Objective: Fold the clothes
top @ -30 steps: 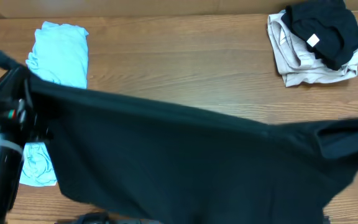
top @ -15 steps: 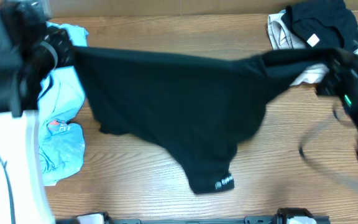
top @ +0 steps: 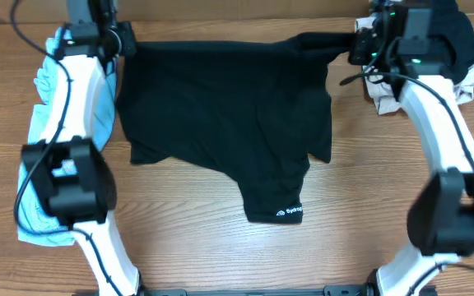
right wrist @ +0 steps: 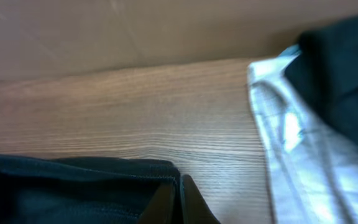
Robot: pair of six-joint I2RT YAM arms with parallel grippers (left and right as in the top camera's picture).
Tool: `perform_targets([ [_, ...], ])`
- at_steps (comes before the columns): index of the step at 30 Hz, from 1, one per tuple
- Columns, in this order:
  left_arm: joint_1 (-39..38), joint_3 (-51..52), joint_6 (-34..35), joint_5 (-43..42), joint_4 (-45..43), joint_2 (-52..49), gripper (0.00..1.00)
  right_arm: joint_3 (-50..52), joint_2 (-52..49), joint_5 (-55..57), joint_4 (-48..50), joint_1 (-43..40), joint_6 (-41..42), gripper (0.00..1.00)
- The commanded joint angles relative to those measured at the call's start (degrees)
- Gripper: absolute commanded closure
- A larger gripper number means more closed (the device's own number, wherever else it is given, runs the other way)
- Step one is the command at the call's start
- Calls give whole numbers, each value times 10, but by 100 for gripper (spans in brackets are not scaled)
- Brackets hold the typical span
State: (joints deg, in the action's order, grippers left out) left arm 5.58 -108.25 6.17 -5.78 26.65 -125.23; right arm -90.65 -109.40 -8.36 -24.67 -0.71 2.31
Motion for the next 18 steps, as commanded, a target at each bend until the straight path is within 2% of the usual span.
perform_targets([
  [1, -4, -1, -10, 12, -28, -26, 96, -4, -7, -29, 21, -5, 25, 96],
  [7, -4, -1, -10, 14, 1, -35, 96, -4, -5, -48, -30, 0, 28, 96],
  [18, -2, -1, -49, 27, 128, -35, 96, -3, 3, -72, -194, 7, 28, 96],
])
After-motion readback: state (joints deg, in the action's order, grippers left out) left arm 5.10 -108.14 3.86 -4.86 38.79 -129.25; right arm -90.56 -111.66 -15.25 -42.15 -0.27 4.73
